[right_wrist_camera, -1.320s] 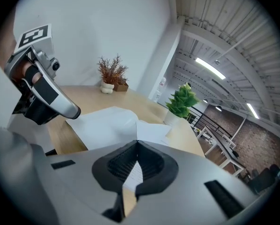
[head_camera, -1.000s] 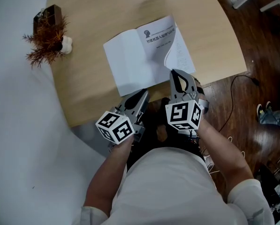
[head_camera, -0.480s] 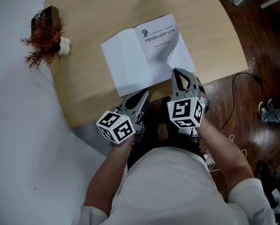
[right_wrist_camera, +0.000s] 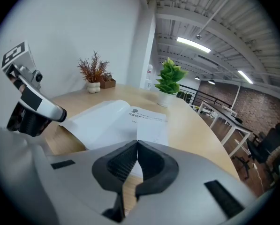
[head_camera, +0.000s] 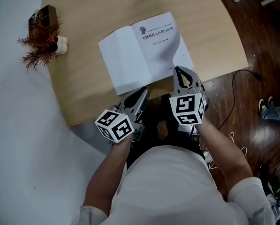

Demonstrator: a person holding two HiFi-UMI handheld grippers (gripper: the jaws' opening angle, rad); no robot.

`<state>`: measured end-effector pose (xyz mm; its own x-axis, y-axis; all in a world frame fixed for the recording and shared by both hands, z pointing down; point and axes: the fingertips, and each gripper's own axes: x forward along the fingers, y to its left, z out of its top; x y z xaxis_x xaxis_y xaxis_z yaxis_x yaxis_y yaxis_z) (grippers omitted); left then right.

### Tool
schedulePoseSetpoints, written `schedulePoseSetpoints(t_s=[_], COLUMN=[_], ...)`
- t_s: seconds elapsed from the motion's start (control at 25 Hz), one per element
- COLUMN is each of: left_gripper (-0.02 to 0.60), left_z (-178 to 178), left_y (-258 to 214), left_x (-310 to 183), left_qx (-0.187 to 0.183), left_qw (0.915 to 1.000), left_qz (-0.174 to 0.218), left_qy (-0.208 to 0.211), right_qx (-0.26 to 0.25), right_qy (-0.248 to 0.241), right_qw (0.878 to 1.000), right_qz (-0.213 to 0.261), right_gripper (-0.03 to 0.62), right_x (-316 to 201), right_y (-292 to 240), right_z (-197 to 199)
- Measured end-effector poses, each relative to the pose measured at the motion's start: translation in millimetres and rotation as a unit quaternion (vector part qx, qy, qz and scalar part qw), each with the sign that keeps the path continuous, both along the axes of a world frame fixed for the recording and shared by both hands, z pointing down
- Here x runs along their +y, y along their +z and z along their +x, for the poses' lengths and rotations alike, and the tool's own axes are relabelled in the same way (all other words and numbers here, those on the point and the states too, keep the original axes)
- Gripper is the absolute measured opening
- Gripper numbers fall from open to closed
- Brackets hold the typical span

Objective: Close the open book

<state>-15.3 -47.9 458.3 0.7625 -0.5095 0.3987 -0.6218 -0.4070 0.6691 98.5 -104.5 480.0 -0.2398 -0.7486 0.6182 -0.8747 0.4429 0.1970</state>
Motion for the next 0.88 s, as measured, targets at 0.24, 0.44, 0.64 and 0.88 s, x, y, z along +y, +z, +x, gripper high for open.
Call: schedulePoseSetpoints(t_s=[0.24,0.44,0.64,0.88], left_gripper=[0.0,0.0,0.0,0.0], left_z=[2,4,4,3], left_y=[1,2,3,2], left_x=[1,3,5,9], left_qx=[0.001,0.0,0.0,-0.002], left_qw=[1.0,1.0,1.0,1.0], left_qz=[0.001,-0.001,-0.001,-0.001], left_qy=[0.003,0.006,0.007,0.006], right_qx=[-0.057,-0.093,-0.124,-0.19], right_qy=[0.038,0.066,0.08,0.094], right_qw=[0.997,0.992,0.988,0.975], right_qz=[-0.022,-0.043,-0.055,-0.067], right_gripper=[0.003,0.003,0.003,0.005], right_x=[3,10,11,12], right_y=[6,13,18,19], right_z=[7,18,24,31])
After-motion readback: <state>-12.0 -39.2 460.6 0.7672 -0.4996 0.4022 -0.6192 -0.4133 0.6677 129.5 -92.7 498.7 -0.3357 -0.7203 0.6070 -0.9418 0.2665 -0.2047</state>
